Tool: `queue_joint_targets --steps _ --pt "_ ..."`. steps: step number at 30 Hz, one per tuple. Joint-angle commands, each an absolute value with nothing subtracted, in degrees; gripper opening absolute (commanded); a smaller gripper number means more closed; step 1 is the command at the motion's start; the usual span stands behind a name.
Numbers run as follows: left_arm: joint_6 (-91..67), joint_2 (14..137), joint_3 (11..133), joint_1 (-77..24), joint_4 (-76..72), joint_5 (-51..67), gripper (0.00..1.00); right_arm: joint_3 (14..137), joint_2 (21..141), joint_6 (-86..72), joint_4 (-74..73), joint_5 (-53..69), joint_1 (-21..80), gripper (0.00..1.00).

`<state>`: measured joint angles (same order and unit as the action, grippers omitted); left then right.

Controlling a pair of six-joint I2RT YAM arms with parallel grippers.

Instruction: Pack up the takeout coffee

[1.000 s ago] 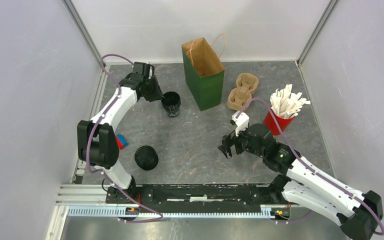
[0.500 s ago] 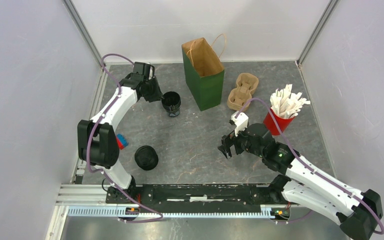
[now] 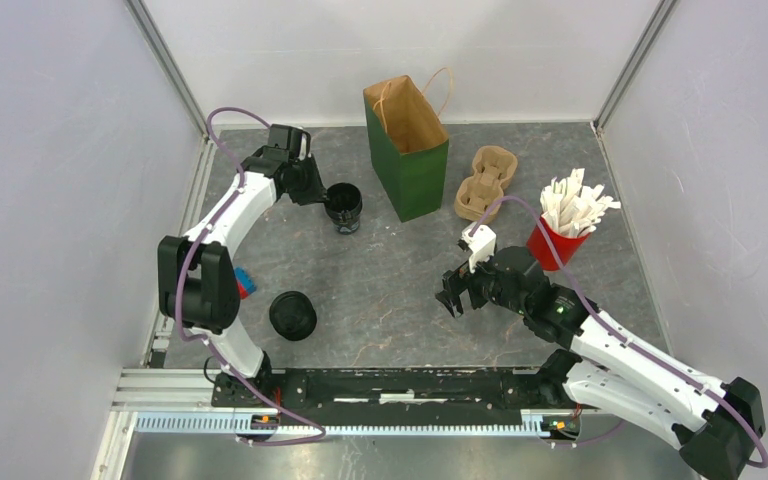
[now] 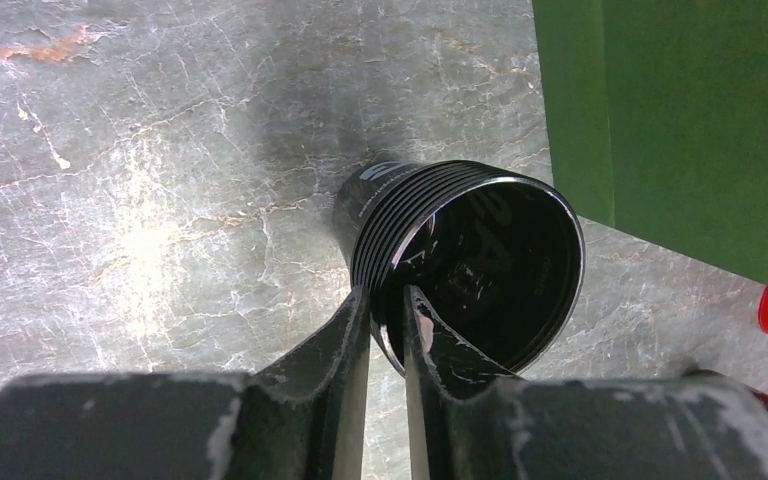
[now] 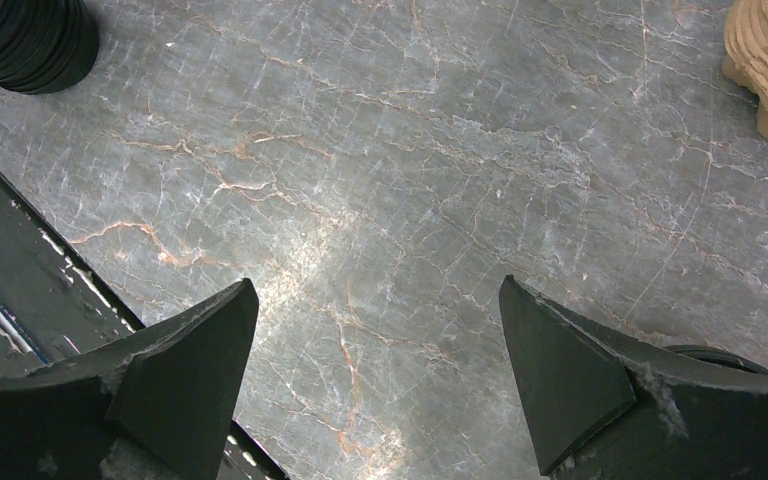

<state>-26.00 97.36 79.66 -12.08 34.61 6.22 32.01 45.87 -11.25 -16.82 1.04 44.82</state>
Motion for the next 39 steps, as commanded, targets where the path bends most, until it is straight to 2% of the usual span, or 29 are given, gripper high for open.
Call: queue_joint_targets --steps 1,7,17,25,27,29,32,36,39 --pt "-23.26 97.03 82.0 -11.78 34.97 7.14 0.24 33.24 45.65 -11.01 -15.61 0.35 44.6 0.98" --pt "-23.12 96.42 82.56 -11.78 35.32 7.67 0.11 33.13 45.77 -10.86 -15.62 0.35 44.65 0.98" --pt "-22.38 96.6 86.14 -11.69 39.07 7.12 0.02 32.78 46.03 -10.88 -15.64 0.35 44.62 0.98" --pt "-22.34 96.52 86.57 -11.51 39.9 6.09 0.03 32.61 46.41 -10.88 -15.39 0.35 44.64 0.98" --pt "-22.57 96.51 86.44 -11.51 39.9 6.17 0.13 32.71 46.35 -10.83 -15.48 0.35 44.6 0.98" --pt "-22.59 96.66 86.32 -11.51 39.8 6.11 0.16 32.61 46.35 -10.81 -15.44 0.35 44.65 0.98" --pt "-22.34 97.26 86.07 -11.51 39.79 6.61 0.16 32.67 46.3 -10.85 -15.37 0.35 44.59 0.98" --pt "-22.4 97.64 85.54 -11.51 39.73 6.86 0.1 32.61 46.28 -10.82 -15.38 0.35 44.65 0.98" --pt "-21.87 97.74 85.69 -11.51 39.77 7.08 0.14 32.46 46.06 -10.9 -15.39 0.35 44.65 0.98"
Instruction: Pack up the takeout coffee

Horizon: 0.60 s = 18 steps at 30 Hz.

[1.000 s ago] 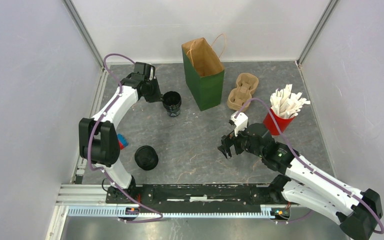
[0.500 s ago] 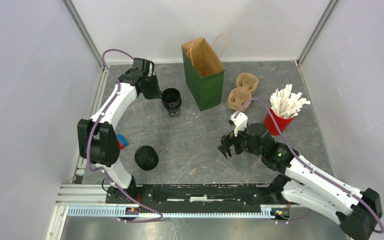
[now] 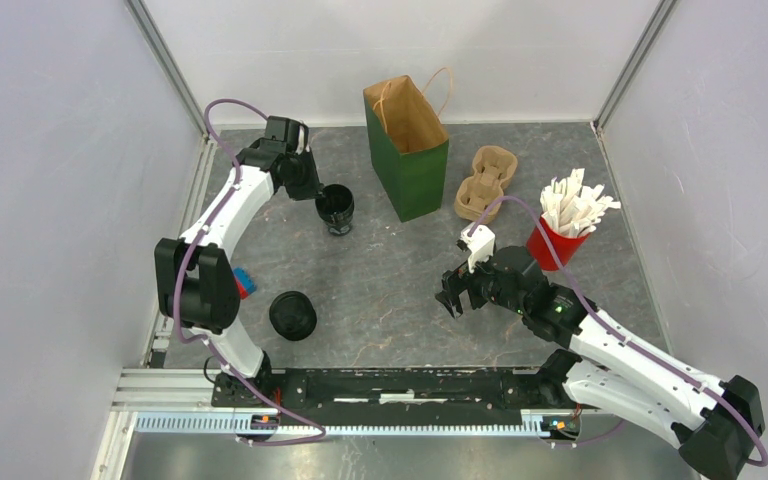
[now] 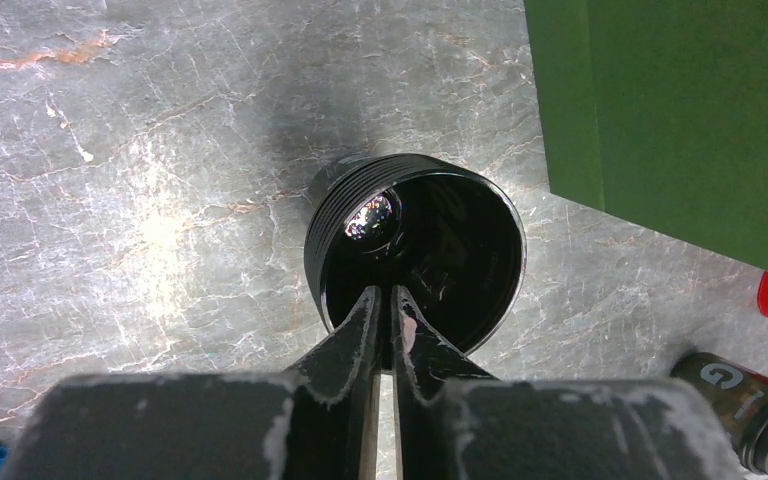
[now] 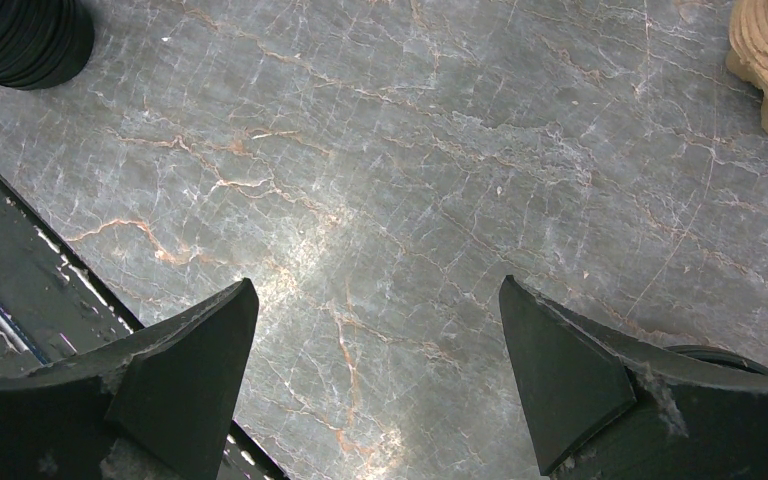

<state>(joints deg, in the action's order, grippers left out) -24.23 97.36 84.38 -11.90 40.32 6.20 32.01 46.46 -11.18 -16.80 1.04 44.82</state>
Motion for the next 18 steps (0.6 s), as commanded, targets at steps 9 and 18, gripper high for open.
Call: queue_joint_targets --steps 9,18 --pt "-19.19 97.34 88.14 -11.51 43.48 2.46 0.27 32.34 46.13 -10.86 -15.22 0.35 44.64 0.98" --pt "-18.04 98.98 88.58 -11.51 45.49 0.51 0.27 32.34 46.74 -10.9 -14.86 0.44 44.64 0.98"
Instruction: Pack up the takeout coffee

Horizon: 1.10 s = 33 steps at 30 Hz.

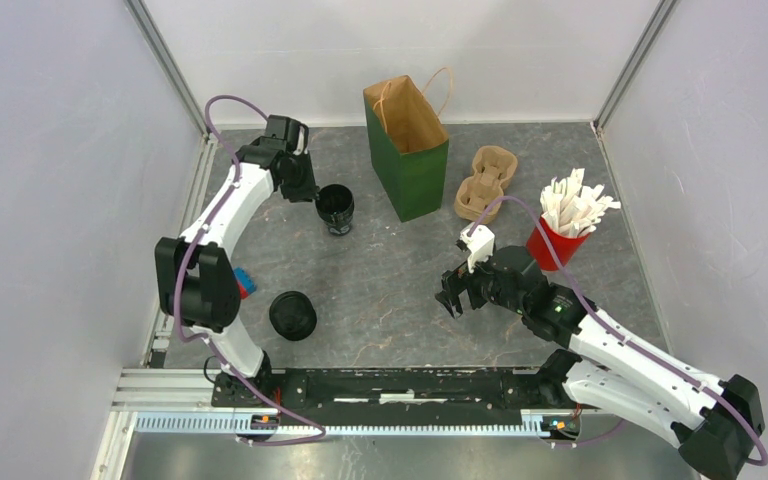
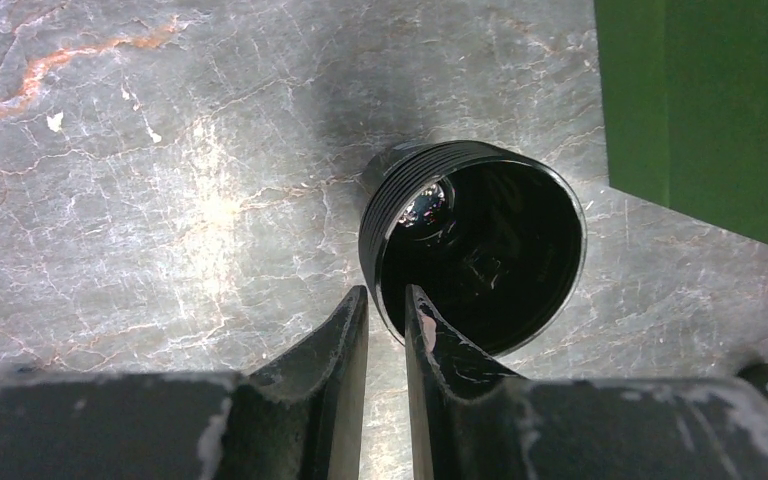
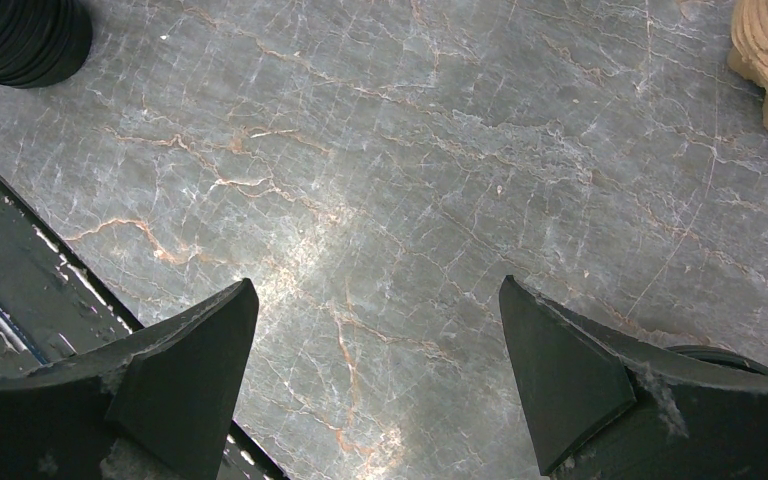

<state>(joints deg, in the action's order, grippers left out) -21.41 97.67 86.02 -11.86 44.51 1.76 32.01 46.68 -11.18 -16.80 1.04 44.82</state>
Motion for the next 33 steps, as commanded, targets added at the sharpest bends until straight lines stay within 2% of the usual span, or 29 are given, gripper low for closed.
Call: queue_joint_targets --steps 1,16,33 --pt "-17.97 99.26 88.68 -11.51 45.44 0.85 0.27 32.35 46.75 -10.94 -14.86 0.44 44.64 0.98" --pt "-17.83 100.74 89.38 -11.51 45.44 1.66 0.21 32.08 47.11 -10.73 -14.77 0.35 44.62 0.98" --pt "-17.23 101.68 90.34 -11.51 46.14 1.44 0.19 31.99 48.01 -10.51 -14.51 0.35 44.64 0.98"
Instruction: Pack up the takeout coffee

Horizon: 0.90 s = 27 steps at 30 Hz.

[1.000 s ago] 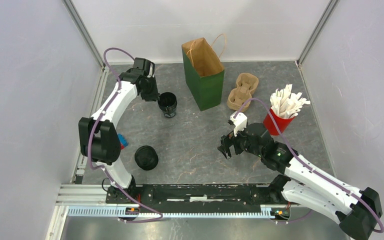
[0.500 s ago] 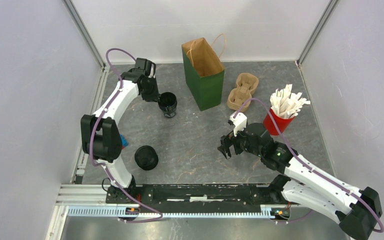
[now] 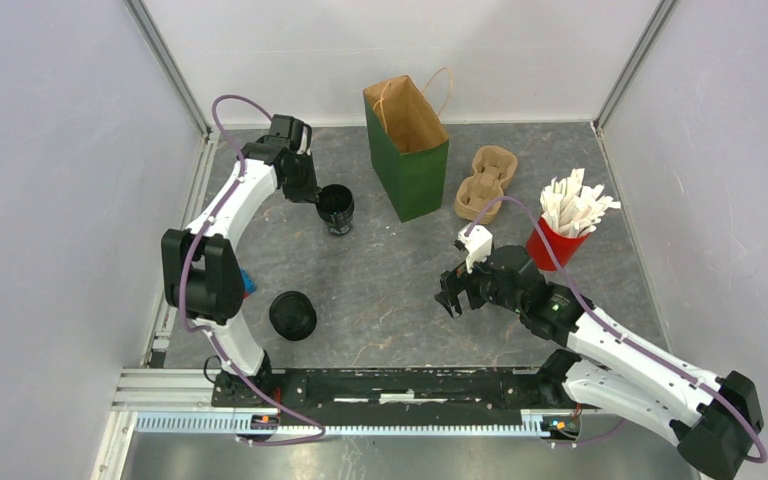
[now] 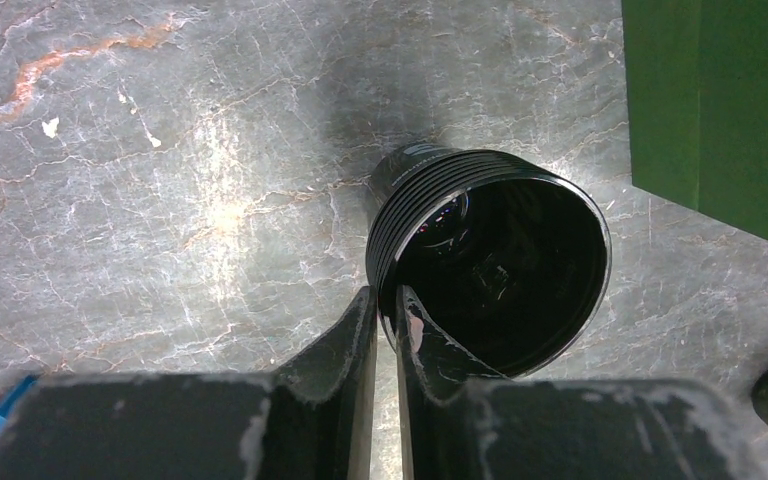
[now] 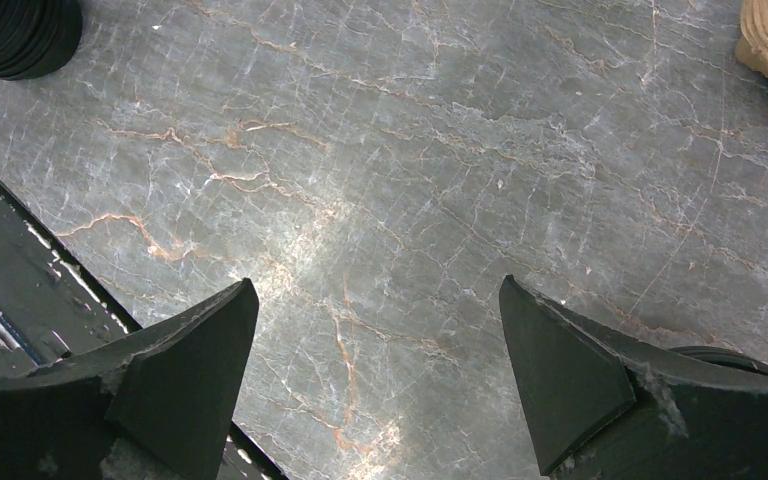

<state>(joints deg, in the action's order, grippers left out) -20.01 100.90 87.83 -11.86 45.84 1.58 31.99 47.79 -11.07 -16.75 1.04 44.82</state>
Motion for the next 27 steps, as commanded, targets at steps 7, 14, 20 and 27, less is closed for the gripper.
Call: queue_joint_targets --steps 7,14,20,27 --pt "-17.05 101.78 90.41 -11.51 46.14 1.53 0.18 32.09 47.82 -10.47 -14.52 0.35 44.61 0.98" --pt "-17.05 101.44 90.4 -11.51 46.14 1.58 0.12 31.9 47.91 -10.55 -14.51 0.35 44.58 0.98" --pt "-17.05 101.16 90.44 -11.51 46.14 1.67 0.02 31.9 47.76 -10.57 -14.61 0.35 44.65 0.98" --pt "-18.21 100.67 91.33 -11.51 46.41 0.18 0.02 31.82 47.97 -10.55 -14.59 0.35 44.64 0.98"
